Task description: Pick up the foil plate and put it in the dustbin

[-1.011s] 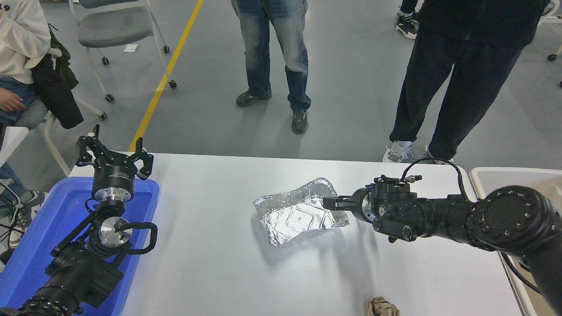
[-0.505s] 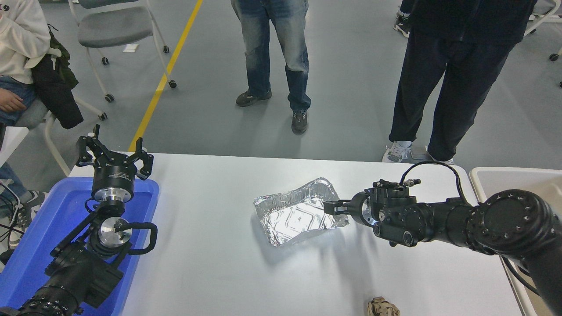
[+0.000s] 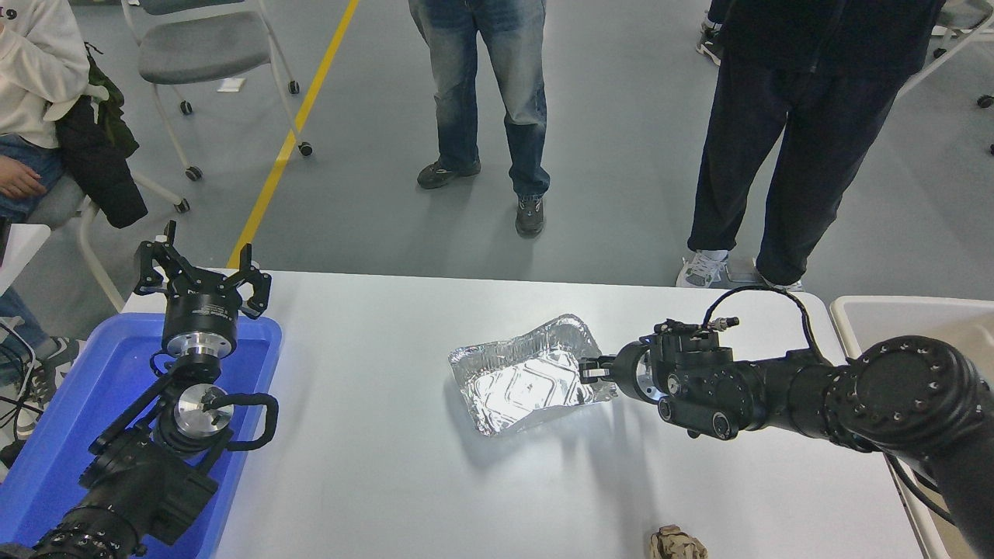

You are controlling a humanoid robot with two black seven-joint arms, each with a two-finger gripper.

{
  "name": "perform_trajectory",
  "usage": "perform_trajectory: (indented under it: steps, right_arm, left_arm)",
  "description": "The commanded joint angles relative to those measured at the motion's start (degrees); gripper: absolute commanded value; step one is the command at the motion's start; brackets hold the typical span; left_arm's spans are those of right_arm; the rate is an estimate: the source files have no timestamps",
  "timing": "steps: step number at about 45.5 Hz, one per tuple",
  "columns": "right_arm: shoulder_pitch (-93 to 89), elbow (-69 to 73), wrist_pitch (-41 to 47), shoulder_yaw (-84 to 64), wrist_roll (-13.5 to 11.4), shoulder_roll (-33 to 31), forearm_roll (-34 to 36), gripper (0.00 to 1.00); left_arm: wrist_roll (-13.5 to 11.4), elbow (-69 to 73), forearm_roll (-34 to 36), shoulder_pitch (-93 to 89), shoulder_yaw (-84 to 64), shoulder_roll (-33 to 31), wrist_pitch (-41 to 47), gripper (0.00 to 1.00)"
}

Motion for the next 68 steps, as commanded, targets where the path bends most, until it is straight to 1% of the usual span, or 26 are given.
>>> perform_trajectory:
  steps: [1, 12, 18, 22, 26, 27, 28, 40, 45, 58, 68]
  right_arm:
    - [0.05, -0.06, 0.02, 0.60, 0.03, 0.00, -0.39, 0.44]
    - [0.05, -0.06, 0.11, 1.83, 0.03, 0.00, -1.62, 0.43]
    - [0.05, -0.06, 0.90, 1.83, 0.03, 0.00, -2.58, 0.30]
    - [0.05, 0.02, 0.99, 1.83, 0.03, 0.00, -2.85, 0.26]
    - [-0.04, 0.03, 1.16, 1.83, 0.12, 0.00, -3.64, 0.09]
    - [-0.04, 0.03, 1.34, 1.83, 0.12, 0.00, -3.90, 0.02]
    - [-0.04, 0.03, 1.34, 1.83, 0.20, 0.00, -4.08, 0.00]
    - [-0.13, 0.03, 1.43, 1.83, 0.64, 0.00, -4.52, 0.00]
    - [0.22, 0.11, 1.78, 1.83, 1.26, 0.00, -4.34, 0.00]
    - [5.05, 1.78, 6.87, 2.97, 1.52, 0.00, -2.94, 0.00]
    - [12.61, 6.79, 12.32, 2.98, 0.82, 0.00, 2.95, 0.00]
  left_arm:
    - [0.00, 0.01, 0.00, 0.00, 0.00, 0.00, 0.00, 0.99]
    - [0.00, 0.01, 0.00, 0.00, 0.00, 0.00, 0.00, 0.99]
    - [0.00, 0.01, 0.00, 0.00, 0.00, 0.00, 0.00, 0.99]
    - [0.00, 0.01, 0.00, 0.00, 0.00, 0.00, 0.00, 0.99]
    - [0.00, 0.01, 0.00, 0.00, 0.00, 0.00, 0.00, 0.99]
    - [0.00, 0.01, 0.00, 0.00, 0.00, 0.00, 0.00, 0.99]
    - [0.00, 0.01, 0.00, 0.00, 0.00, 0.00, 0.00, 0.99]
    - [0.00, 0.01, 0.00, 0.00, 0.00, 0.00, 0.00, 0.99]
    - [0.00, 0.01, 0.00, 0.00, 0.00, 0.00, 0.00, 0.99]
    - [0.09, 0.01, 0.00, 0.00, 0.00, 0.00, 0.00, 0.99]
    - [0.09, 0.01, 0.00, 0.00, 0.00, 0.00, 0.00, 0.99]
